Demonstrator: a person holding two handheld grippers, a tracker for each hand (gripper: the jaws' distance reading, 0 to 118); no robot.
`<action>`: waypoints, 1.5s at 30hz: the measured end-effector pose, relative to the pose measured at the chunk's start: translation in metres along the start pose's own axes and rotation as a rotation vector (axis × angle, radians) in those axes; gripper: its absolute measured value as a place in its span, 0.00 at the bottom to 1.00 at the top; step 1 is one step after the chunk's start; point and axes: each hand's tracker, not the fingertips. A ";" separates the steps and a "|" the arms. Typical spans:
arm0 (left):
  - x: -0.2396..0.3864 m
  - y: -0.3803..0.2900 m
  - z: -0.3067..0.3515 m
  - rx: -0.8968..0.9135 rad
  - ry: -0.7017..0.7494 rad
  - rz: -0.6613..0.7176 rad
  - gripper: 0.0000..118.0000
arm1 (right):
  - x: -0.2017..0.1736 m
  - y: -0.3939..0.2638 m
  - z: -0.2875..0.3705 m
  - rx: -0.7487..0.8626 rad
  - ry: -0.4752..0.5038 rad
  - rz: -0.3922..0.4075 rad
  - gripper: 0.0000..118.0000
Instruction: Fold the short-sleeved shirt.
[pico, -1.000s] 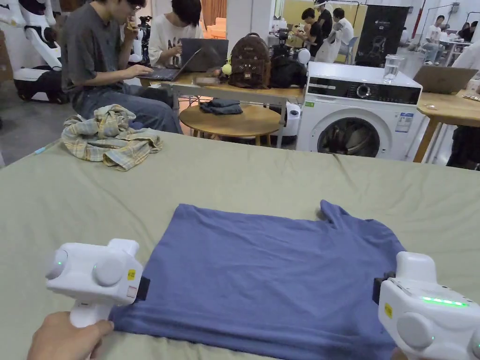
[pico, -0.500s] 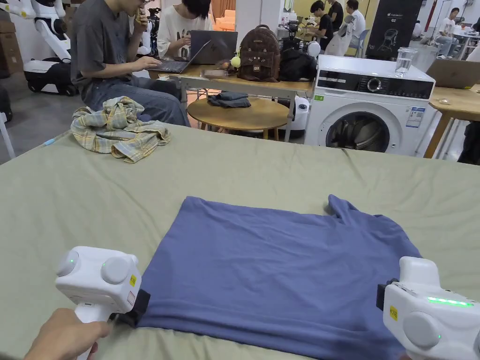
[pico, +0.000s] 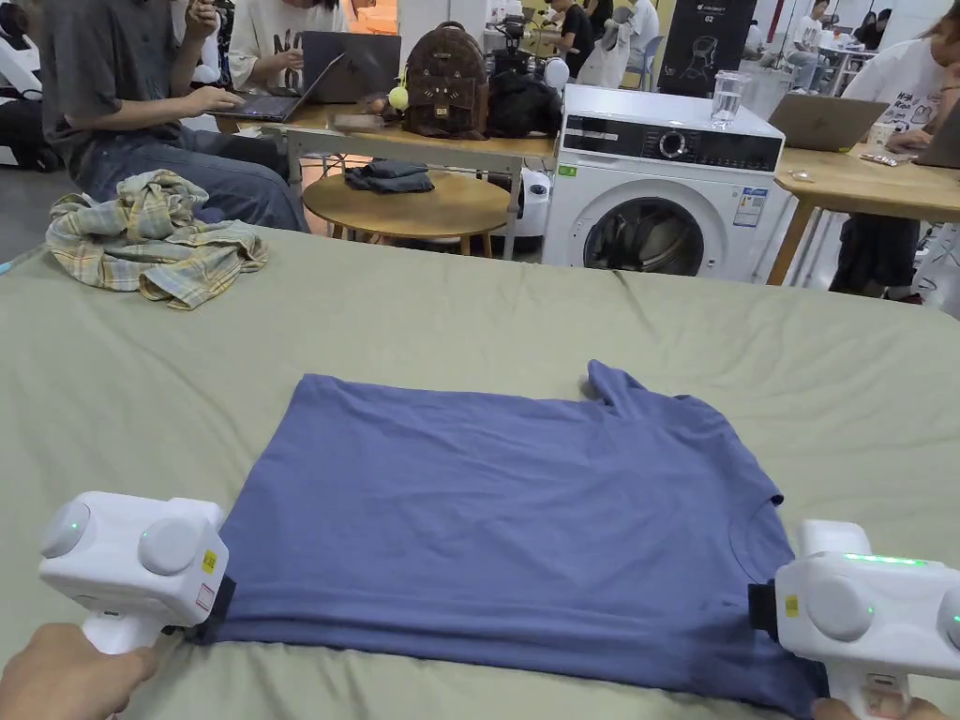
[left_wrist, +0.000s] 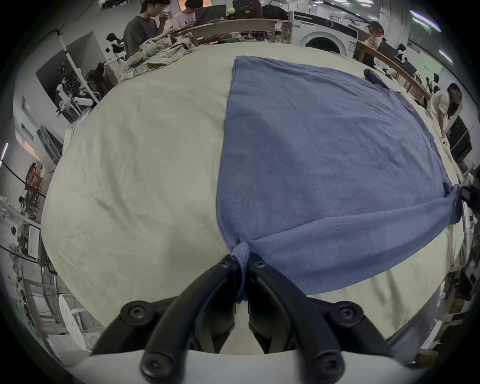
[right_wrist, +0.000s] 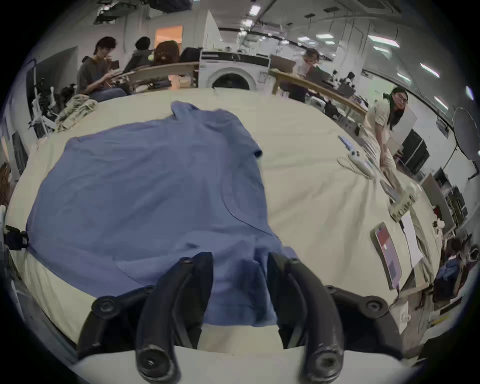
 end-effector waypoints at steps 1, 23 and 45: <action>-0.002 0.000 0.000 0.001 0.000 -0.002 0.01 | 0.004 -0.001 -0.001 -0.020 -0.004 -0.006 0.39; -0.018 0.019 0.056 0.165 -0.068 0.053 0.01 | 0.029 0.002 0.004 -0.042 0.185 -0.045 0.02; -0.033 0.201 0.027 0.209 -0.176 0.177 0.01 | -0.001 0.148 -0.101 0.048 0.184 -0.030 0.02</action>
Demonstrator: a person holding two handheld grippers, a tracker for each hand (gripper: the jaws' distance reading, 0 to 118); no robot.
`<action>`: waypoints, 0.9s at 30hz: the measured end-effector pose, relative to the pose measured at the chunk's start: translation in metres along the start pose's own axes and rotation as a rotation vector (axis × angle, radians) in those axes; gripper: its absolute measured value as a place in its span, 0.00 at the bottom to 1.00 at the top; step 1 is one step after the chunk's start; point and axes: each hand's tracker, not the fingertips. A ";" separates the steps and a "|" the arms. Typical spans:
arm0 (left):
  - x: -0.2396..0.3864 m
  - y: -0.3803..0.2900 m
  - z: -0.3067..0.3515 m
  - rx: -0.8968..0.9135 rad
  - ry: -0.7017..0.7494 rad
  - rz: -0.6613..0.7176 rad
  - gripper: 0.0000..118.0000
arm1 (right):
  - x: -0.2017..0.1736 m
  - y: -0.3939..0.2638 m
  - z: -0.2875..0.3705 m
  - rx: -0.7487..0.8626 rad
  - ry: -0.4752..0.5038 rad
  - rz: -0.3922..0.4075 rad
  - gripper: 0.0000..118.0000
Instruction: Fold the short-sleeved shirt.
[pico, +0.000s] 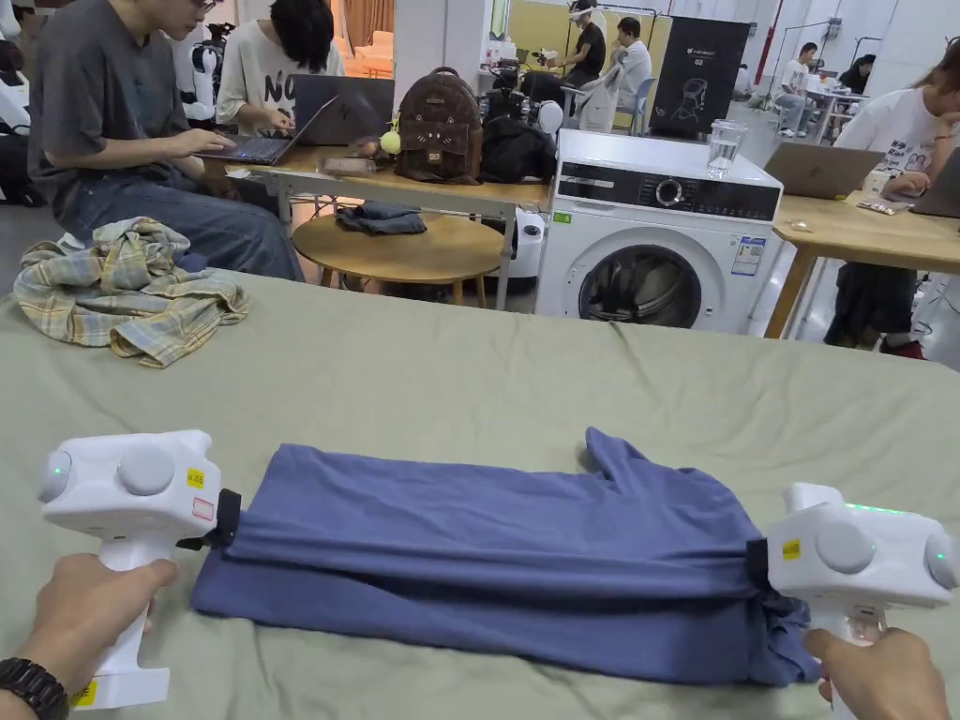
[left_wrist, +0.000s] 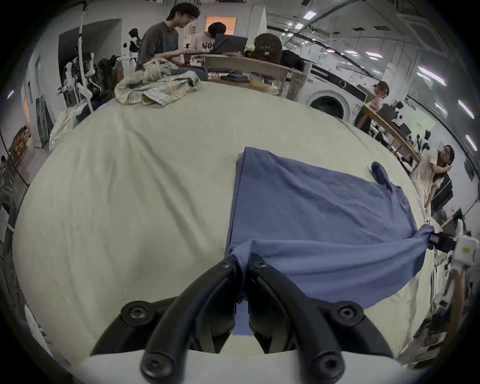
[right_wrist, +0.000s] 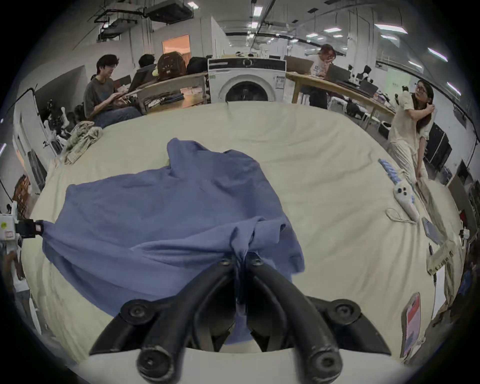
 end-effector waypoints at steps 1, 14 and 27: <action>0.001 0.002 -0.009 -0.021 0.006 0.000 0.01 | -0.002 0.001 -0.008 -0.026 -0.011 0.018 0.02; 0.018 -0.010 -0.007 0.087 0.025 -0.046 0.33 | -0.022 -0.006 0.007 0.186 -0.066 0.027 0.40; 0.048 -0.126 0.049 0.492 0.062 -0.197 0.00 | -0.081 -0.059 0.077 0.435 0.003 0.009 0.00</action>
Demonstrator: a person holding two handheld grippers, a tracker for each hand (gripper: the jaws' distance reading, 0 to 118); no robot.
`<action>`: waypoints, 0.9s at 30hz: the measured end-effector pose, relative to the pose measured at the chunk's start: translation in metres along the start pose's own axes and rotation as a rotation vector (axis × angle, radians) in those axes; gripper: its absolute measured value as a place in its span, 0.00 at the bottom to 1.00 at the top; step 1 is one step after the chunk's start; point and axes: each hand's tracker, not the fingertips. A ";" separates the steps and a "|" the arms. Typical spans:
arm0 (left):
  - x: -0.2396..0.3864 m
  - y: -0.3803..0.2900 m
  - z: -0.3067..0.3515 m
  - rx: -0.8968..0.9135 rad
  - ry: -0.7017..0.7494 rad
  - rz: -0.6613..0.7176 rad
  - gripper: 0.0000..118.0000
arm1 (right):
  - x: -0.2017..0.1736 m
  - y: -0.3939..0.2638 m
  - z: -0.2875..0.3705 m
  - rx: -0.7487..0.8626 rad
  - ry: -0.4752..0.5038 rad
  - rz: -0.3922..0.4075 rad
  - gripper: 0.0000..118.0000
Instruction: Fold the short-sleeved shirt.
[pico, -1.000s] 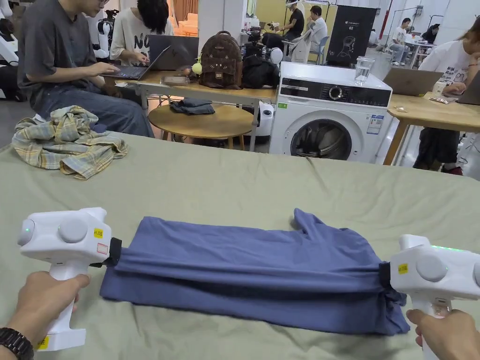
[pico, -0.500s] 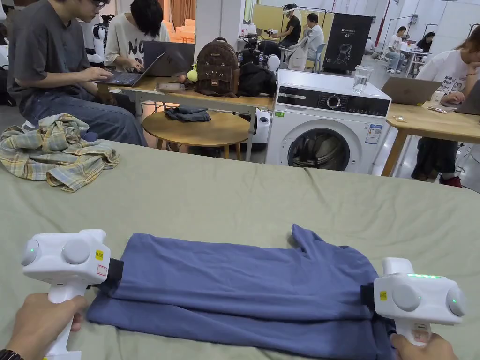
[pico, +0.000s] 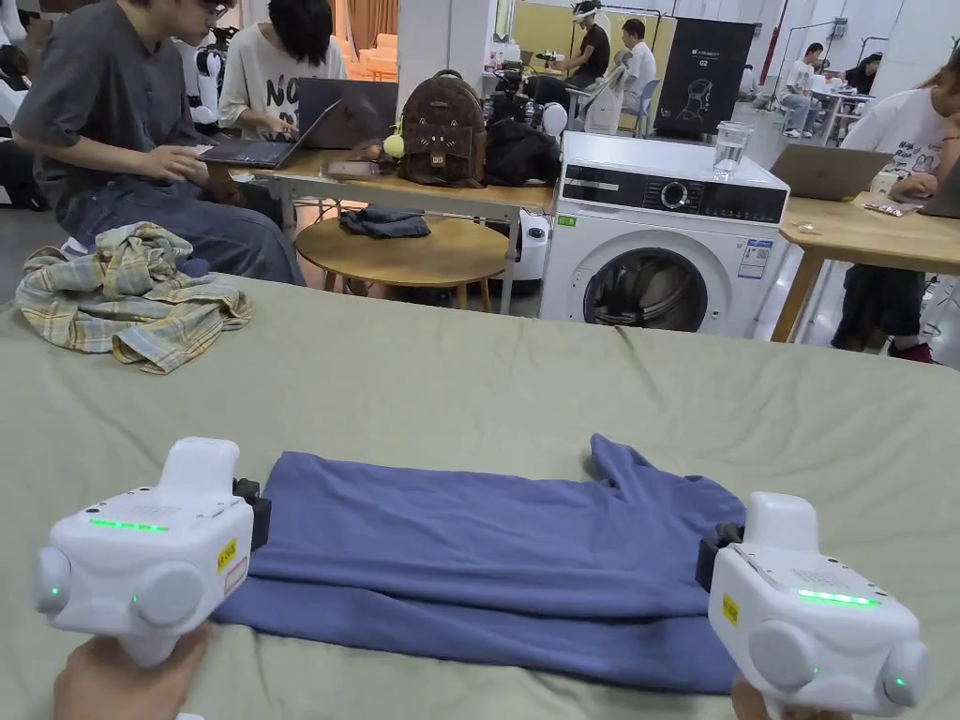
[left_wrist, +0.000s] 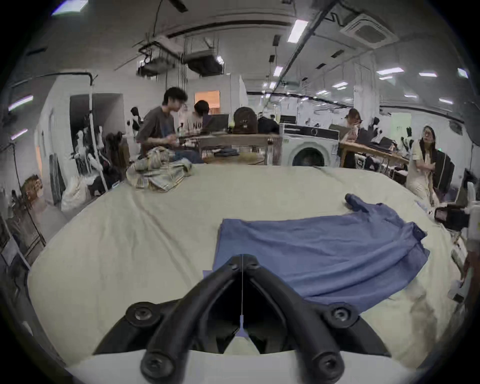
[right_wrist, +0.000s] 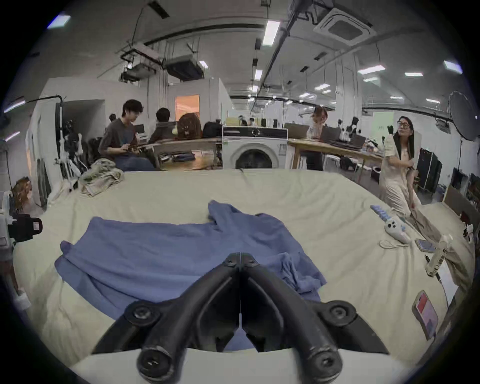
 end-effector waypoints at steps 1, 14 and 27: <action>-0.003 0.000 0.014 -0.008 -0.033 0.004 0.00 | -0.004 -0.001 0.004 0.003 -0.004 0.005 0.00; -0.042 0.029 -0.019 -0.348 -0.034 0.026 0.00 | -0.013 -0.007 0.029 0.015 0.038 0.021 0.00; -0.037 -0.005 -0.136 -0.817 -0.021 0.019 0.44 | -0.001 -0.021 0.016 -0.082 0.015 0.050 0.00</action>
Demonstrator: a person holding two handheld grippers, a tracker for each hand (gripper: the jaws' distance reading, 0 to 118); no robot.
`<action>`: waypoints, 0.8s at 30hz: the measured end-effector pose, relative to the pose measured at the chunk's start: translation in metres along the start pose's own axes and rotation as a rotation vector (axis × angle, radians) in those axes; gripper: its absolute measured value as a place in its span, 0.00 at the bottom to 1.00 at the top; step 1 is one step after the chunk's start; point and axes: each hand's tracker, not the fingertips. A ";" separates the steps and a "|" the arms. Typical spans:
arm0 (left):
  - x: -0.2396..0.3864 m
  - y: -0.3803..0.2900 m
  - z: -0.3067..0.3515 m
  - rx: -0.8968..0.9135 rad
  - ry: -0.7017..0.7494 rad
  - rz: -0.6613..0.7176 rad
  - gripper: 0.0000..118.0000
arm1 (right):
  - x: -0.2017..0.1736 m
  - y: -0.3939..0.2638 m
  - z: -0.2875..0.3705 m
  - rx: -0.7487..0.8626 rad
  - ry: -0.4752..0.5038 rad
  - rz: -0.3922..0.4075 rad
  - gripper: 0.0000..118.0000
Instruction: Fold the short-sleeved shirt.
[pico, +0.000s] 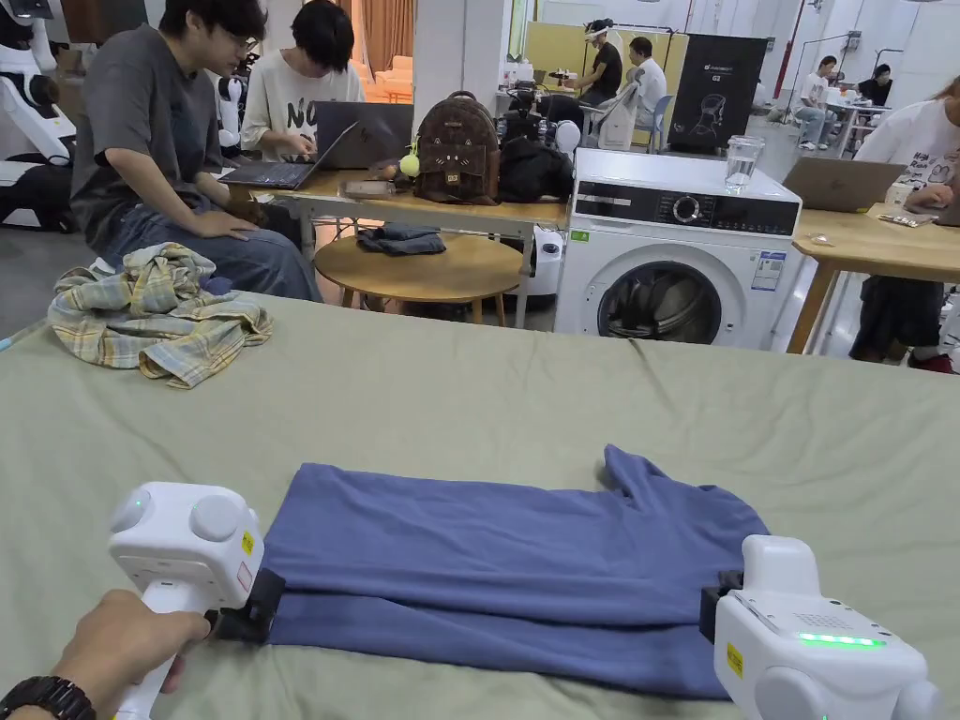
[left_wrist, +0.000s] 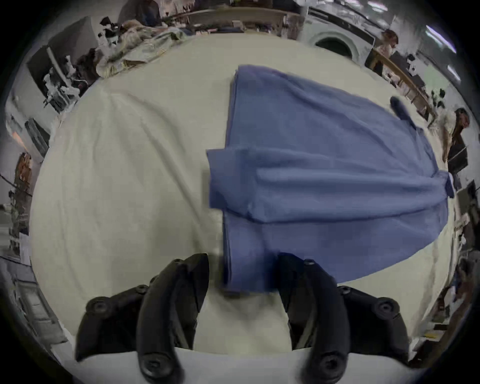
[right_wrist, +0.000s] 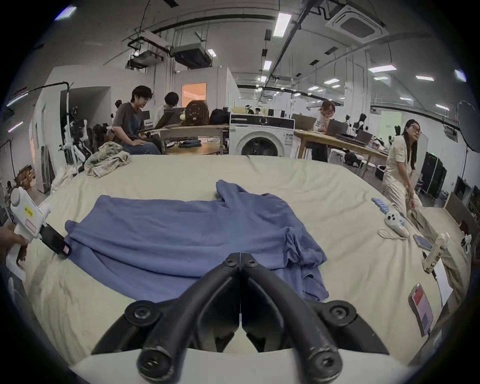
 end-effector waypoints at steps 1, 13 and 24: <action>0.000 0.005 0.003 0.053 0.008 0.030 0.41 | 0.001 -0.001 -0.001 -0.007 0.001 0.002 0.00; 0.006 -0.049 0.042 0.220 -0.030 -0.015 0.00 | 0.057 0.016 -0.019 -0.120 -0.019 -0.043 0.00; 0.004 -0.067 0.067 0.288 -0.048 -0.007 0.00 | 0.116 -0.007 -0.099 -0.506 0.001 -0.095 0.42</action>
